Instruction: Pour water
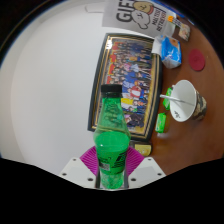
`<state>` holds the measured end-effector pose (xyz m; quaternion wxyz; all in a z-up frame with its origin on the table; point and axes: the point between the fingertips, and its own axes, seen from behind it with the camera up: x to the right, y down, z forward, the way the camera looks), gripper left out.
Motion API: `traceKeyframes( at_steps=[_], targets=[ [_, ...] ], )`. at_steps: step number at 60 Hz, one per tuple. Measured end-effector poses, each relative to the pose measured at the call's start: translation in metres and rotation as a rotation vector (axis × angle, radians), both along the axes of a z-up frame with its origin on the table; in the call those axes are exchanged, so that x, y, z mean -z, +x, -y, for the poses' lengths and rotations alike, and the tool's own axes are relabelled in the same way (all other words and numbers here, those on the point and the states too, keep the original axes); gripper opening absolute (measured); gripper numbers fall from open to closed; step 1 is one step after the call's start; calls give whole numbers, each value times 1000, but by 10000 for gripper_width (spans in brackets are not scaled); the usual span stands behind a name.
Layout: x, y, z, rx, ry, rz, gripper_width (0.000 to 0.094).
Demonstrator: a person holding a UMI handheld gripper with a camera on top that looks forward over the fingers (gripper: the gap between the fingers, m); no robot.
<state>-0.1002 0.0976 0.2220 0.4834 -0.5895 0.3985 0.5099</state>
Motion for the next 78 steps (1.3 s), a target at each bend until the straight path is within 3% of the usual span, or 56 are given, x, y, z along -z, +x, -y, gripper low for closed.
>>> traceKeyframes(
  at_steps=[22,38,57,78],
  targets=[
    [28,23,-28,27,-47,-620,309],
    [36,17,-31,12,-76,-652,312],
    [-19,30,-17,-43,-34,-64,312],
    [-82,158,-6,14,48,720,310]
  ],
)
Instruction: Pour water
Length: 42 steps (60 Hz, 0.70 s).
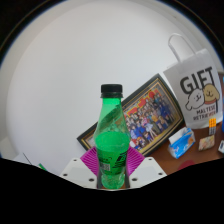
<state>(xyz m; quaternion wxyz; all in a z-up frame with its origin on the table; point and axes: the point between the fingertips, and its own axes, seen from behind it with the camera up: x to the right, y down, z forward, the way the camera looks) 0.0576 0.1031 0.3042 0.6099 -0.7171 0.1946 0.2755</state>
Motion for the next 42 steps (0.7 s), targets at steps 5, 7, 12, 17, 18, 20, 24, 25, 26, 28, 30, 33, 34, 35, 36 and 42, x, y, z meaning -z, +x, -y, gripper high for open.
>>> traceKeyframes(
  at_steps=[5,7,12,17,18,20,24,25,26,28,30,33,34,35,36,42],
  targets=[
    [9,41,-5,16,-23,163,312],
    [15,57,-5,21,-24,227,311],
    [41,96,-12,29,-42,389,310],
    [72,126,-15,27,-60,513,311],
    [78,131,-17,26,-63,531,310],
    [92,139,-19,20,-72,565,311],
    [120,150,-24,5,-83,632,310],
    [127,152,-24,0,-87,647,310],
    [133,154,-25,-6,-91,659,309],
    [146,155,-27,-20,-96,676,310],
    [157,156,-28,-31,-102,687,310],
    [171,157,-29,-40,-102,697,311],
    [175,157,-28,-45,-104,700,313],
    [179,156,-28,-51,-106,702,313],
    [183,155,-27,-56,-108,701,313],
    [201,151,-23,-82,-116,680,315]
  ],
)
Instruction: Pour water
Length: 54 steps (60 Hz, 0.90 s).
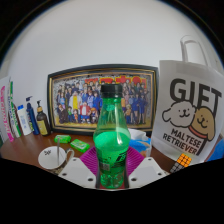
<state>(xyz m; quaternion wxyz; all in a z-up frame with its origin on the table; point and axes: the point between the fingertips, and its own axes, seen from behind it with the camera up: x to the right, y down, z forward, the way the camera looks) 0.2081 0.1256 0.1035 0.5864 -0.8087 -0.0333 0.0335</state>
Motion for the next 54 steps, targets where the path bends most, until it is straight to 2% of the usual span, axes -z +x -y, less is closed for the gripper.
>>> traceKeyframes(
  at_steps=[8,13,17,22,27,30,34,40,54],
  targets=[
    [5,-2,6,-6,24,4,323],
    [5,-3,8,-10,36,8,393],
    [5,-3,10,-9,40,19,513],
    [10,0,12,1,5,28,598],
    [19,3,18,21,-55,38,871],
    [19,5,25,35,-83,48,834],
    [15,7,39,52,-104,67,865],
    [5,2,70,79,-152,90,854],
    [-35,-45,181,124,-284,72,857]
  ],
)
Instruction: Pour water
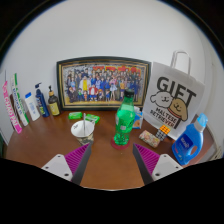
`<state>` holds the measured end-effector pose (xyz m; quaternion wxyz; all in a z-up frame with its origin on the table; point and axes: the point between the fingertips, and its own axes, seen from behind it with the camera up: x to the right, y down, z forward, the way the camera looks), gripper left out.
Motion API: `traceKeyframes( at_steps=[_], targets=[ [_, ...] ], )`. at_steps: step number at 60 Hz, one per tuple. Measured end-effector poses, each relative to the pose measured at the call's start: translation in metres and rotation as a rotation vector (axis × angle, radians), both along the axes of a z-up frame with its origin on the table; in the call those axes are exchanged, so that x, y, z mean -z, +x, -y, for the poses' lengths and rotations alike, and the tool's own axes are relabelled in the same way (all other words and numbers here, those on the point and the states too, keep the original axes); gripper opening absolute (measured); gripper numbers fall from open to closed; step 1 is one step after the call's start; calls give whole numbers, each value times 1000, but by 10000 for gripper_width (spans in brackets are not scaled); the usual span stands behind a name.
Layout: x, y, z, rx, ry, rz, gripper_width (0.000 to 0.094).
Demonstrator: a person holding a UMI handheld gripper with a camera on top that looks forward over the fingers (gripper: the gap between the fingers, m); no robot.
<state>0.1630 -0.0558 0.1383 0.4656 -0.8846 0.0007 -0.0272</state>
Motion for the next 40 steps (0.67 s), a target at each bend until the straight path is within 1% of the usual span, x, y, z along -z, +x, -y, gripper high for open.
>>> traceKeyframes(
  at_steps=[5,18,27,40],
  targets=[
    [-21,-20,44,1,-21,15,853],
    [-65,-73,133,3,-14,15,854],
    [-83,-87,162,13,5,21,856],
    [-86,-95,178,16,12,49,852]
  ],
)
